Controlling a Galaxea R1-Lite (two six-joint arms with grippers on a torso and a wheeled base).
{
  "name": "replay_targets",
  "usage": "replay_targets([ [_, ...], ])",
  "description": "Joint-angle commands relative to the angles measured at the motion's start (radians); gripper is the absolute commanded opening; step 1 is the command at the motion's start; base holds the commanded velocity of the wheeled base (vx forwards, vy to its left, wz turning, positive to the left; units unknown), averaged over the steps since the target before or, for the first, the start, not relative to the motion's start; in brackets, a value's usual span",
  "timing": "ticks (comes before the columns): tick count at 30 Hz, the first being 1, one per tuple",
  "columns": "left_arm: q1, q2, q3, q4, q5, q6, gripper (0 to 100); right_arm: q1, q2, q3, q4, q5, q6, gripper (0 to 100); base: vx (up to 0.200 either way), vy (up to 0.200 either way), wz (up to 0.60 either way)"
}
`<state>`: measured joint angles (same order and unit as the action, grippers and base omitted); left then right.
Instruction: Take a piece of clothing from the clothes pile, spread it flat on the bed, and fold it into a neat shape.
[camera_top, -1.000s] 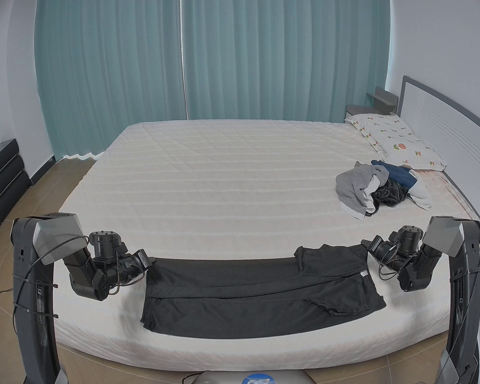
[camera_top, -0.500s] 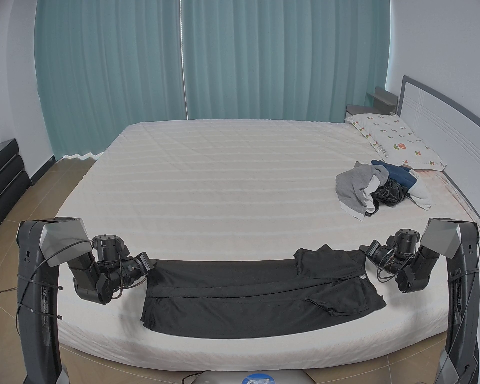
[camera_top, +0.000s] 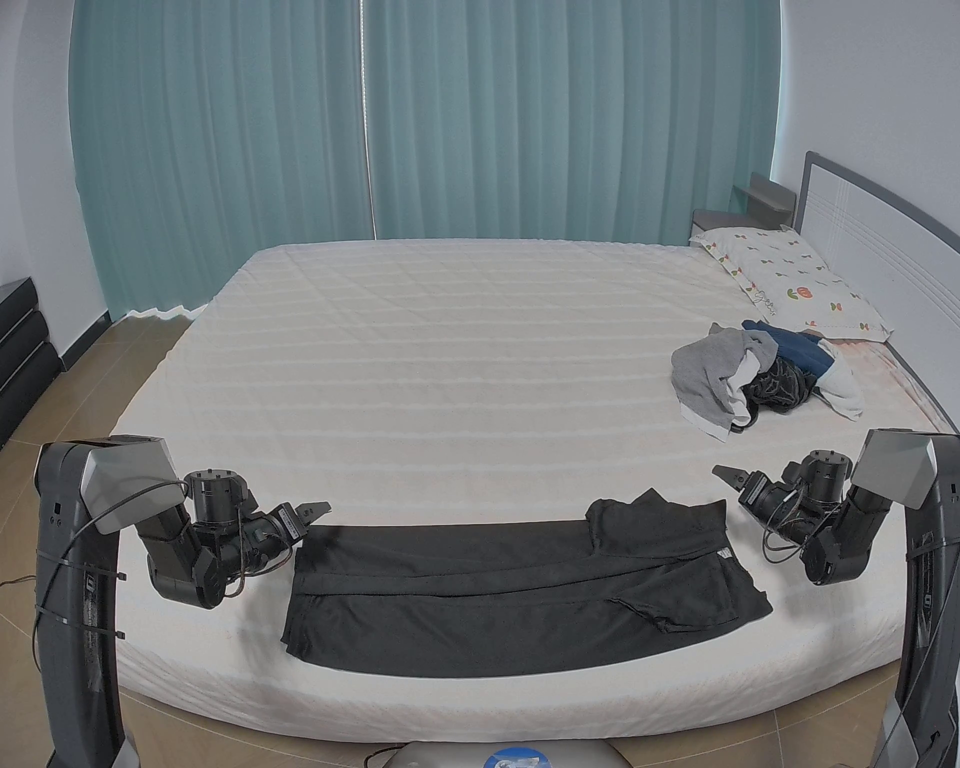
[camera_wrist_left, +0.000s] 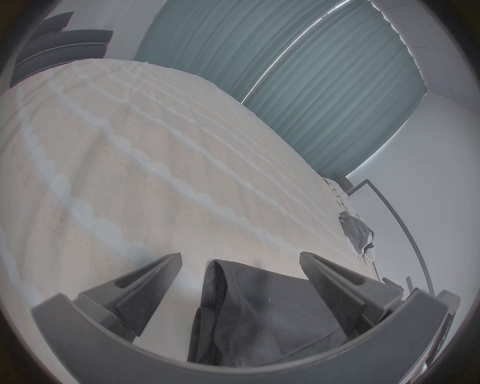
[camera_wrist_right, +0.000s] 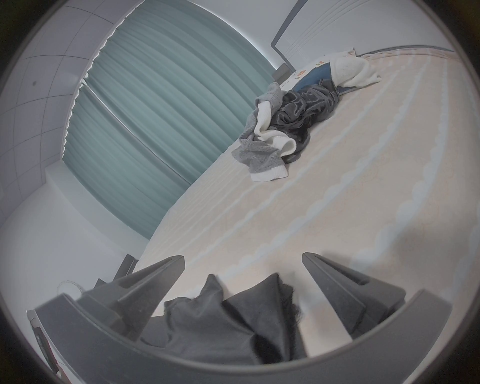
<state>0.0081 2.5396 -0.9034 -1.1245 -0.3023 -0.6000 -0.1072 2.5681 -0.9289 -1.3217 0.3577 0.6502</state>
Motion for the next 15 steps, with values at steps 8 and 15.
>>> replay_targets([
  [8, 0.004, -0.005, -0.008, -0.001, 0.002, -0.055, 100, 0.129, -0.074, 0.03, 0.147, 0.007, -0.202, 100, 0.0, 0.0, 0.0],
  [15, 0.003, -0.004, -0.003, -0.001, 0.002, -0.052, 100, 0.136, -0.031, -0.062, 0.246, 0.0, -0.235, 100, 0.0, 0.0, 0.0],
])
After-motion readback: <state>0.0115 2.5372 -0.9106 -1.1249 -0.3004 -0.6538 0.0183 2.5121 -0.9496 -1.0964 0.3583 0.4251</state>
